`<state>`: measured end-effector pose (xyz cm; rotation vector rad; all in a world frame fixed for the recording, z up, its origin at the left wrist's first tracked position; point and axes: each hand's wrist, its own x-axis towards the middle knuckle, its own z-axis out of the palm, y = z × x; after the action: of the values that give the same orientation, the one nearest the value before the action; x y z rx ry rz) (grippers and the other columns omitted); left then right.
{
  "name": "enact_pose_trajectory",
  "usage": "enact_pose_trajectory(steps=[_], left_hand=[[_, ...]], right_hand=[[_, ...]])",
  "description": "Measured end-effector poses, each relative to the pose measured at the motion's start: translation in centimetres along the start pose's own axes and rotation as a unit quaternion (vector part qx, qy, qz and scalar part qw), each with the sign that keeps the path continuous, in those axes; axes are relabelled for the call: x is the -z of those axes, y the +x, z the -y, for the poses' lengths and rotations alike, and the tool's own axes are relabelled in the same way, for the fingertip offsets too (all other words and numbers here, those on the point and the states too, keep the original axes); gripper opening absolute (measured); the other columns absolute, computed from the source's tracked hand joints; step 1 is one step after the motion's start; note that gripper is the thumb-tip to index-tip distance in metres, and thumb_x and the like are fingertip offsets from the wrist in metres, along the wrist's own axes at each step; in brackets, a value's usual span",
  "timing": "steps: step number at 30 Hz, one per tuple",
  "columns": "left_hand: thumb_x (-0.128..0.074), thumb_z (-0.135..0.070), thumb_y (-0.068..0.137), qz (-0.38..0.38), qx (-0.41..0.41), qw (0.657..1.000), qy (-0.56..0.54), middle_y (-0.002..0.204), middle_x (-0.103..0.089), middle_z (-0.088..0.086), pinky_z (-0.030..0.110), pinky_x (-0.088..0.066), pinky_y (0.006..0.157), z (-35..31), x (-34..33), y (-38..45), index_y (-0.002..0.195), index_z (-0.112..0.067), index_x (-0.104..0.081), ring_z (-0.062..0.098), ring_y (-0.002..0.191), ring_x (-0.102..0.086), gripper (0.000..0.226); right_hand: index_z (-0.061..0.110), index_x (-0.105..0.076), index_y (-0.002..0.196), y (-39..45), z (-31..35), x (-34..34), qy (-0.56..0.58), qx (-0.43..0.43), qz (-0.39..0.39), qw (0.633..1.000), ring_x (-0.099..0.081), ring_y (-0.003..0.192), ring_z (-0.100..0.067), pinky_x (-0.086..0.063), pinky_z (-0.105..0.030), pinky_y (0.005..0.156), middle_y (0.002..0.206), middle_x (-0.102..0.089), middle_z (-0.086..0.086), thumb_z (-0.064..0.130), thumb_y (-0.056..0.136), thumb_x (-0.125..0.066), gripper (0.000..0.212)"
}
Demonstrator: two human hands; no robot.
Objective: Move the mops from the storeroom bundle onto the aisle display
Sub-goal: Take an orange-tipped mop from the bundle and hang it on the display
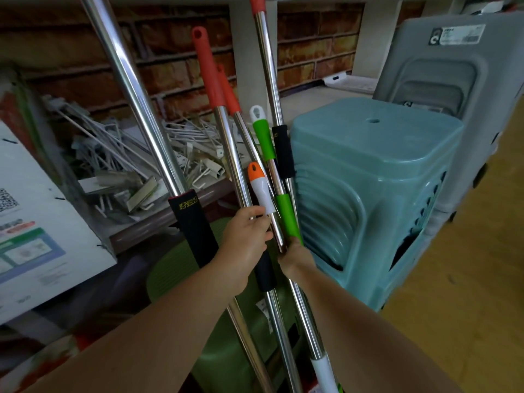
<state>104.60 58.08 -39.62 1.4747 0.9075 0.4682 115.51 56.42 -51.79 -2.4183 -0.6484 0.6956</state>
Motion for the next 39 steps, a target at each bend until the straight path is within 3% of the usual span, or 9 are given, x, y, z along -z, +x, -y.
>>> enact_pose_trajectory(steps=[3, 6, 10, 16, 20, 23, 28, 35, 39], left_hand=[[-0.046, -0.016, 0.095, 0.000, -0.003, 1.000, 0.012, 0.093, -0.053, -0.008, 0.027, -0.047, 0.087, 0.2, -0.2, -0.4, 0.122, -0.018, -0.051, 0.005, 0.082, -0.057, 0.027], [-0.046, -0.017, 0.095, -0.011, 0.001, 1.000, 0.014, 0.093, -0.053, -0.008, 0.032, -0.047, 0.092, 0.3, -0.5, -0.9, 0.122, -0.018, -0.051, 0.008, 0.083, -0.057, 0.028], [-0.047, -0.017, 0.094, -0.047, -0.011, 0.998, 0.035, 0.098, -0.056, -0.005, 0.036, -0.044, 0.100, 0.0, -1.3, -2.3, 0.129, -0.015, -0.047, 0.017, 0.101, -0.054, 0.035], [-0.051, -0.025, 0.093, -0.072, -0.013, 0.996, 0.055, 0.139, -0.045, 0.007, 0.025, -0.034, 0.092, -3.7, -3.3, -6.5, 0.144, -0.015, -0.028, 0.023, 0.123, -0.046, 0.056], [-0.057, -0.024, 0.089, -0.067, -0.078, 0.994, 0.048, 0.117, -0.059, 0.006, 0.026, -0.042, 0.078, -7.7, -4.8, -10.6, 0.135, -0.015, -0.041, 0.016, 0.091, -0.056, 0.050], [-0.060, -0.025, 0.087, -0.058, -0.099, 0.992, 0.054, 0.118, -0.059, 0.008, 0.036, -0.048, 0.091, -10.4, -5.9, -14.7, 0.128, -0.011, -0.046, 0.022, 0.100, -0.058, 0.045], [-0.062, -0.022, 0.088, 0.002, -0.120, 0.989, 0.090, 0.112, -0.057, 0.003, 0.027, -0.043, 0.084, -14.3, -6.8, -23.7, 0.131, -0.008, -0.047, 0.016, 0.099, -0.055, 0.048], [-0.070, -0.013, 0.080, 0.050, -0.107, 0.987, 0.111, 0.115, -0.063, 0.008, 0.034, -0.047, 0.094, -18.2, -7.6, -35.8, 0.121, -0.006, -0.056, 0.021, 0.102, -0.060, 0.044], [-0.071, -0.017, 0.079, 0.087, -0.109, 0.977, 0.159, 0.107, -0.062, 0.003, 0.024, -0.039, 0.081, -20.0, -7.4, -41.0, 0.116, -0.008, -0.061, 0.015, 0.094, -0.055, 0.039]], right_hand=[[0.015, -0.031, 0.137, -1.0, 0.2, 0.9, -0.027, 0.044, 0.033, 0.998, -0.055, 0.115, -0.032, -0.046, -0.038, 0.096, 0.126, -0.058, -0.013, 0.020, 0.090, -0.047, 0.050], [0.011, -0.042, 0.129, -2.7, 0.3, 3.0, -0.026, 0.075, 0.058, 0.995, -0.057, 0.110, -0.029, -0.042, -0.027, 0.081, 0.116, -0.061, -0.013, 0.023, 0.087, -0.053, 0.045], [0.009, -0.046, 0.129, -5.8, 0.7, 6.2, -0.018, 0.086, 0.074, 0.993, -0.059, 0.100, -0.024, -0.045, -0.029, 0.075, 0.111, -0.062, -0.011, 0.022, 0.083, -0.057, 0.049], [0.011, -0.049, 0.128, -11.8, 0.8, 11.0, -0.014, 0.110, 0.101, 0.989, -0.056, 0.082, -0.018, -0.052, -0.033, 0.072, 0.091, -0.055, -0.003, 0.024, 0.075, -0.064, 0.057], [0.012, -0.059, 0.102, -17.2, 0.3, 15.6, -0.024, 0.121, 0.130, 0.984, -0.060, 0.082, -0.020, -0.058, -0.034, 0.073, 0.087, -0.058, -0.003, 0.026, 0.074, -0.068, 0.032], [0.008, -0.058, 0.097, -21.8, -0.3, 18.8, -0.029, 0.123, 0.149, 0.981, -0.059, 0.076, -0.021, -0.058, -0.031, 0.069, 0.081, -0.055, -0.005, 0.022, 0.075, -0.070, 0.029], [0.004, -0.057, 0.108, -30.2, -2.4, 23.1, -0.044, 0.144, 0.167, 0.974, -0.060, 0.076, -0.020, -0.056, -0.026, 0.067, 0.083, -0.053, -0.003, 0.025, 0.077, -0.069, 0.039], [0.006, -0.058, 0.109, -41.6, -5.0, 28.7, -0.071, 0.180, 0.202, 0.960, -0.062, 0.093, -0.020, -0.055, -0.031, 0.082, 0.098, -0.062, -0.005, 0.038, 0.081, -0.065, 0.042], [0.018, -0.058, 0.094, -46.7, -5.2, 30.5, 0.071, 0.194, 0.173, 0.963, -0.055, 0.082, -0.009, -0.045, -0.020, 0.074, 0.083, -0.055, 0.007, 0.025, 0.084, -0.063, 0.013]])
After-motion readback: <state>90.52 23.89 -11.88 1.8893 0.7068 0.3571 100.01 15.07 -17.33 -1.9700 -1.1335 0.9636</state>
